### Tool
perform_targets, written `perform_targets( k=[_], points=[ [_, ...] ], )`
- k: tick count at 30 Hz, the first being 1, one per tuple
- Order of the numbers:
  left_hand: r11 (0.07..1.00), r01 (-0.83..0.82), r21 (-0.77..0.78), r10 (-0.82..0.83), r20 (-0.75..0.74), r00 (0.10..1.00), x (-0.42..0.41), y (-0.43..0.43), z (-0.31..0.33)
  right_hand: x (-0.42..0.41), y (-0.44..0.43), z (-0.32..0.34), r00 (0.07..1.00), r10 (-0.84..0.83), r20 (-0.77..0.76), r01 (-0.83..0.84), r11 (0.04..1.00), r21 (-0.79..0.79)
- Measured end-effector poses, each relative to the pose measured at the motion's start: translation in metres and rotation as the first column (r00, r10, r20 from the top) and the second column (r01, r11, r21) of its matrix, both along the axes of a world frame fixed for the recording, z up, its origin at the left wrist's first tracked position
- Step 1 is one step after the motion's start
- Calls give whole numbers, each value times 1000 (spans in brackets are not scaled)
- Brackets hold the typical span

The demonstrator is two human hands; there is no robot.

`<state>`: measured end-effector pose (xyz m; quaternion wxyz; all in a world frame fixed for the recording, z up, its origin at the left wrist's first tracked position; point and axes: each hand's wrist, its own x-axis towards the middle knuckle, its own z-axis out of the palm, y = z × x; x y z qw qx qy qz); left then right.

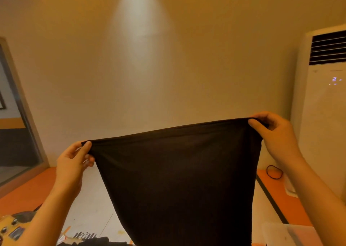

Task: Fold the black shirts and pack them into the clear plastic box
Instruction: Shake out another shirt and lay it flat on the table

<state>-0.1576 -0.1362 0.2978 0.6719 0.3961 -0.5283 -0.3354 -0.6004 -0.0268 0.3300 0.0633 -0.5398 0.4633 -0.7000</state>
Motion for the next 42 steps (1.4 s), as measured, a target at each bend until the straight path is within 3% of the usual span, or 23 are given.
perform_targets(
  k=[6,10,13,17,20,24,27,31,37,42],
  points=[
    [966,11,260,-54,159,986,-17,-32,-43,-5,-53,-46,999,53,-2,-49,941,336],
    [942,-20,336,-26,131,991,-27,-59,-59,0,-91,-74,999,22,26,-31,894,447],
    [960,-40,276,26,54,998,-26,-72,-32,-1,-107,-54,995,-77,66,46,924,380],
    [990,-140,23,140,2,990,-21,-62,35,4,-105,12,984,-154,93,141,981,131],
    [976,-156,-149,154,-26,988,-16,-42,73,13,-89,54,984,-143,105,149,988,-47],
    [962,-126,-242,117,-52,992,-7,-12,84,23,-65,62,991,-79,106,90,991,-103],
    [967,-121,-224,116,-33,993,-2,11,58,26,-45,35,997,-7,76,10,999,-47],
    [987,-136,-84,141,56,988,3,42,-11,26,-17,-31,993,107,42,-112,980,163],
    [962,-224,158,202,141,969,15,109,-141,19,34,-155,975,209,71,-217,851,478],
    [922,-233,308,179,195,964,23,162,-218,27,78,-234,964,222,149,-266,741,617]
  ],
)
